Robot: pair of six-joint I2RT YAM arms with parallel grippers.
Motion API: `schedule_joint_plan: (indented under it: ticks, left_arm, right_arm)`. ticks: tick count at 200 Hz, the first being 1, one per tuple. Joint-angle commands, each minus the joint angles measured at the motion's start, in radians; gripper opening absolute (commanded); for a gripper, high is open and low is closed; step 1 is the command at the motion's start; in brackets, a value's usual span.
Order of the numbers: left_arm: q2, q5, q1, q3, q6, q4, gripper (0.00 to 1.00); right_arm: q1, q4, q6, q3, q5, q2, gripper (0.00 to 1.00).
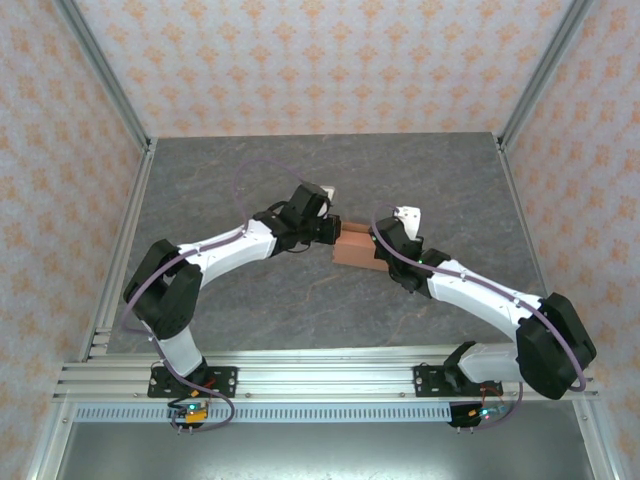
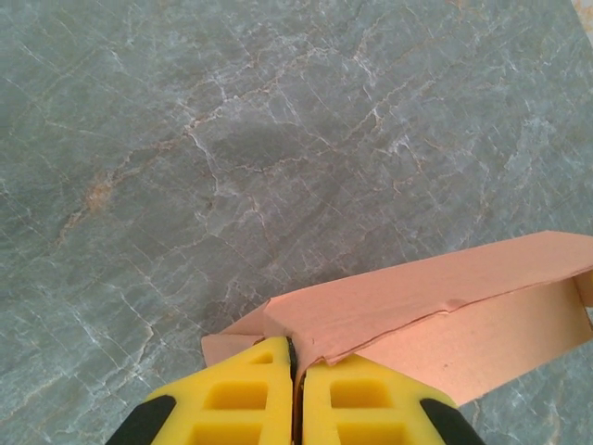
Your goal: Fold the paper box
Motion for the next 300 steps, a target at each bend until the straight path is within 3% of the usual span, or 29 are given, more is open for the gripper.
schedule_joint_plan:
  ticks: [1, 43, 81, 102, 116, 130, 158, 178, 191, 229, 284, 300]
  left_arm:
    - [-0.002, -0.057, -0.053, -0.03, 0.053, -0.037, 0.08]
    - [-0.025, -0.137, -0.075, -0.12, 0.092, 0.035, 0.08]
    - [-0.015, -0.239, -0.127, -0.235, 0.144, 0.244, 0.08]
    - [-0.007, -0.318, -0.153, -0.282, 0.163, 0.357, 0.08]
    - [-0.009, -0.366, -0.161, -0.305, 0.165, 0.413, 0.08]
    - [-0.013, -0.409, -0.163, -0.317, 0.162, 0.445, 0.08]
    - [-0.025, -0.479, -0.168, -0.358, 0.154, 0.518, 0.08]
    - [-0.024, -0.513, -0.176, -0.381, 0.156, 0.564, 0.08]
    - [-0.021, -0.522, -0.178, -0.394, 0.154, 0.599, 0.08]
    - [-0.023, -0.581, -0.194, -0.409, 0.17, 0.653, 0.08]
    - [-0.018, -0.601, -0.206, -0.429, 0.17, 0.706, 0.09]
    - [-0.02, -0.593, -0.206, -0.435, 0.168, 0.715, 0.09]
  right_arm:
    - [0.013, 0.006, 0.019, -0.003, 0.003, -0.007, 0.04]
    - [0.013, 0.044, 0.015, -0.037, 0.0, -0.025, 0.06]
    - [0.014, 0.126, -0.005, -0.119, -0.058, -0.079, 0.18]
    - [0.013, 0.091, 0.043, -0.137, -0.054, -0.16, 0.33]
    - [0.013, 0.012, 0.127, -0.118, -0.028, -0.21, 0.5]
    - [0.013, -0.137, 0.327, -0.069, 0.013, -0.242, 0.63]
    - [0.014, -0.328, 0.623, 0.023, -0.04, -0.259, 0.8]
    - [0.012, -0.356, 0.849, 0.036, -0.082, -0.265, 0.9]
    - [0.003, -0.365, 1.024, 0.034, -0.118, -0.261, 0.91]
    - [-0.077, -0.166, 1.316, 0.018, -0.374, -0.16, 0.93]
    - [-0.115, 0.011, 1.425, 0.054, -0.428, -0.007, 0.9]
    - [-0.117, 0.04, 1.421, 0.056, -0.432, 0.029, 0.84]
